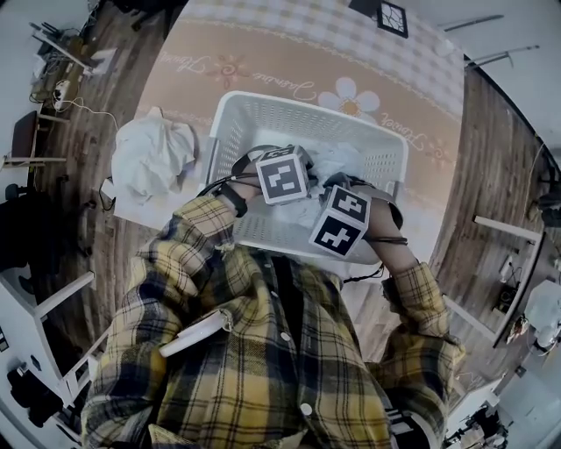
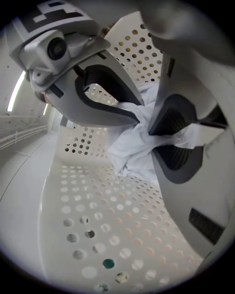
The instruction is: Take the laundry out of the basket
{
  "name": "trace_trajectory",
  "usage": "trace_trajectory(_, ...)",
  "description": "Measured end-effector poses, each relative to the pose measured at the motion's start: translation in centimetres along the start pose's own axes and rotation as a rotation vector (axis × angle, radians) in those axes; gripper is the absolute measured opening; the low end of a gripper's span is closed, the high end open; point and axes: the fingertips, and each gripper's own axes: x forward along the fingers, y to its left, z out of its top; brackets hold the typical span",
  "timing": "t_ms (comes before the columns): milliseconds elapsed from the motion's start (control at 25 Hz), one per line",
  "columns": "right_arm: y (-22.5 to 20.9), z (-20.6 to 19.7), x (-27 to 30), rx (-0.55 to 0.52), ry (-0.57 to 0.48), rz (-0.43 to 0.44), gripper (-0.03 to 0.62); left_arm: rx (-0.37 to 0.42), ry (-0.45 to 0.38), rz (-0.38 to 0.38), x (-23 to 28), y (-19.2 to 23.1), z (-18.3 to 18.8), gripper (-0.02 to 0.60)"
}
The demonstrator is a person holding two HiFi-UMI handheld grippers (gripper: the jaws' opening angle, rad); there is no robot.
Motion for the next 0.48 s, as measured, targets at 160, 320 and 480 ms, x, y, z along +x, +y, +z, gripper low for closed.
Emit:
trace_trajectory(160, -0.4, 0.5, -1.8, 0.040, -0.046, -0.050, 0.080, 0.027, -0.021, 0.041, -1.7, -0.1, 0.9, 0.080)
trace_trajectory(320, -0.5, 1.1, -4.4, 0.101, -0.115, -0.118, 0.080, 0.044, -0.070, 0.077, -3.8, -0.8, 2.1, 0.080)
trace_trajectory(480, -0.4, 1.6, -7.4, 0.171, -0.196, -0.187, 0.078, 0.068, -0.107, 0.120, -6.4, -1.9, 3.3, 0.080)
